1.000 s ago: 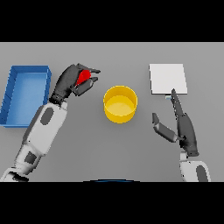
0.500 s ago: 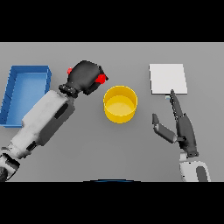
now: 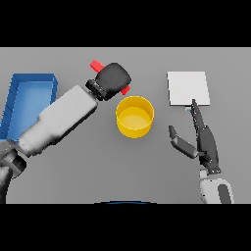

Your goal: Pick up the red beaker and tilt it to pour out 1 green nut into yellow bowl. Pick up the yellow bowl and place it on the metallic measuring scale.

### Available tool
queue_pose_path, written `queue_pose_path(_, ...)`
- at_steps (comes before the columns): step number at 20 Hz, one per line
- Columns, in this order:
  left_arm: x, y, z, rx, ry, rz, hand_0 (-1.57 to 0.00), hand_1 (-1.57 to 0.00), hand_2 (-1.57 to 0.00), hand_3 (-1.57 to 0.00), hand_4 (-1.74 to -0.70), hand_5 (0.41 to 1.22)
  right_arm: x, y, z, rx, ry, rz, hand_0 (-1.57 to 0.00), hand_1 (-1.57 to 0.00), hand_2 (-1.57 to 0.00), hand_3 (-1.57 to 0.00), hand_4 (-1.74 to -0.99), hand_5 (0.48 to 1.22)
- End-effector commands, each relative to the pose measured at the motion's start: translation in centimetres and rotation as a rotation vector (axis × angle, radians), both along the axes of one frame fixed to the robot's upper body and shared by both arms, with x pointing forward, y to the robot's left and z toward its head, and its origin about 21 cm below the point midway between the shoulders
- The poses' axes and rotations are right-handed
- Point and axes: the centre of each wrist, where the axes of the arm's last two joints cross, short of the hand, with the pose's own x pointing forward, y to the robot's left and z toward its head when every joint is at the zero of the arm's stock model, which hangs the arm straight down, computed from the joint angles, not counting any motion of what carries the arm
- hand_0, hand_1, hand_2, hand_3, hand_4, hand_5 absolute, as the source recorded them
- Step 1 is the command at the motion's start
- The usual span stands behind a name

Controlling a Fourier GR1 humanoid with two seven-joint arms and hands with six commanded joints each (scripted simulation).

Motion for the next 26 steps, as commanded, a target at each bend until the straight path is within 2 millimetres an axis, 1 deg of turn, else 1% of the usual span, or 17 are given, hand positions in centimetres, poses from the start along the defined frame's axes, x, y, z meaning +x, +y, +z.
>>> queue_pose_path(1, 0.0, -0.6, -0.1, 0.053, -0.008, -0.009, -1.57, -1.57, -1.57, -1.57, -1.7, 1.217, -0.1, -0.1, 0.0, -0.003, -0.013, 0.003, 0.0, 0.0, 0.0, 0.0, -1.209, 0.654)
queue_pose_path(3, -0.1, -1.3, 0.5, 0.147, -0.027, -0.041, -1.57, -1.57, -1.57, -1.57, -1.72, 1.219, -0.1, 0.0, -0.2, -0.019, -0.005, -0.004, 0.0, 0.0, 0.0, 0.0, -1.193, 0.649)
queue_pose_path(6, 0.1, -2.1, 0.6, 0.278, -0.07, -0.071, -1.57, -1.57, -1.57, -1.57, -1.73, 1.22, -0.1, 0.3, 0.1, -0.028, -0.02, 0.0, 0.0, 0.0, 0.0, 0.0, -1.191, 0.649)
queue_pose_path(7, 0.0, -2.4, 0.7, 0.315, -0.093, -0.088, -1.57, -1.57, -1.57, -1.57, -1.73, 1.22, -0.1, 0.0, 0.0, -0.049, -0.012, -0.008, 0.0, 0.0, 0.0, 0.0, -1.188, 0.647)
queue_pose_path(8, -0.1, -2.8, 0.2, 0.343, -0.096, -0.109, -1.57, -1.57, -1.57, -1.57, -1.73, 1.22, 0.0, 0.4, -0.3, -0.04, 0.003, -0.009, 0.0, 0.0, 0.0, 0.0, -1.183, 0.643)
queue_pose_path(9, 0.0, -2.8, 0.4, 0.372, -0.116, -0.126, -1.57, -1.57, -1.57, -1.57, -1.73, 1.22, -0.1, 0.5, -0.3, -0.031, -0.003, -0.018, 0.0, 0.0, 0.0, 0.0, -1.179, 0.635)
queue_pose_path(11, -0.2, -3.3, -0.3, 0.431, -0.141, -0.182, -1.57, -1.57, -1.57, -1.57, -1.74, 1.221, 0.2, 0.2, 0.2, -0.025, -0.013, -0.025, 0.0, 0.0, 0.0, 0.0, -1.179, 0.627)
queue_pose_path(12, -0.3, -3.5, -0.4, 0.473, -0.175, -0.204, -1.57, -1.57, -1.57, -1.57, -1.74, 1.221, -0.1, 0.3, -0.1, -0.032, -0.011, -0.024, 0.0, 0.0, 0.0, 0.0, -1.169, 0.624)
queue_pose_path(16, -0.3, -4.7, -0.1, 0.6, -0.263, -0.272, -1.57, -1.57, -1.57, -1.57, -1.73, 1.221, -0.3, -0.1, 0.1, -0.029, -0.019, -0.024, 0.0, 0.0, 0.0, 0.0, -1.162, 0.627)
queue_pose_path(18, -0.4, -5.4, 0.1, 0.646, -0.292, -0.3, -1.57, -1.57, -1.57, -1.57, -1.73, 1.221, -0.6, 0.1, -0.1, -0.047, -0.023, -0.019, 0.0, 0.0, 0.0, 0.0, -1.157, 0.629)
queue_pose_path(19, -0.4, -5.5, -0.2, 0.665, -0.302, -0.314, -1.57, -1.57, -1.57, -1.57, -1.73, 1.221, -0.3, 0.2, -0.2, -0.057, -0.012, -0.02, 0.0, 0.0, 0.0, 0.0, -1.159, 0.632)
queue_pose_path(21, -0.5, -5.9, 0.1, 0.706, -0.322, -0.332, -1.57, -1.57, -1.57, -1.57, -1.73, 1.221, 0.0, 0.4, 0.0, -0.061, -0.018, -0.027, 0.0, 0.0, 0.0, 0.0, -1.16, 0.635)
queue_pose_path(22, -0.8, -6.6, 0.2, 0.722, -0.346, -0.348, -1.57, -1.57, -1.57, -1.57, -1.72, 1.221, 0.0, 0.6, 0.3, -0.064, -0.027, -0.032, 0.0, 0.0, 0.0, 0.0, -1.155, 0.637)
queue_pose_path(23, -0.7, -6.6, 0.5, 0.742, -0.355, -0.354, -1.57, -1.57, -1.57, -1.57, -1.72, 1.221, -0.1, 0.4, 0.0, -0.047, -0.011, -0.034, 0.0, 0.0, 0.0, 0.0, -1.154, 0.634)
queue_pose_path(24, -0.6, -6.9, 0.9, 0.749, -0.369, -0.358, -1.57, -1.57, -1.57, -1.57, -1.72, 1.221, -0.2, 0.0, 0.1, -0.05, -0.018, -0.039, 0.0, 0.0, 0.0, 0.0, -1.151, 0.634)
queue_pose_path(25, -0.7, -7.3, 1.2, 0.759, -0.375, -0.372, -1.57, -1.57, -1.57, -1.57, -1.72, 1.221, -0.4, 0.2, 0.1, -0.042, -0.029, -0.032, 0.0, 0.0, 0.0, 0.0, -1.154, 0.635)
queue_pose_path(26, -0.3, -7.2, 2.2, 0.769, -0.379, -0.384, -1.57, -1.57, -1.57, -1.57, -1.72, 1.221, 0.0, 0.0, 0.4, -0.033, -0.032, -0.032, 0.0, 0.0, 0.0, 0.0, -1.152, 0.635)
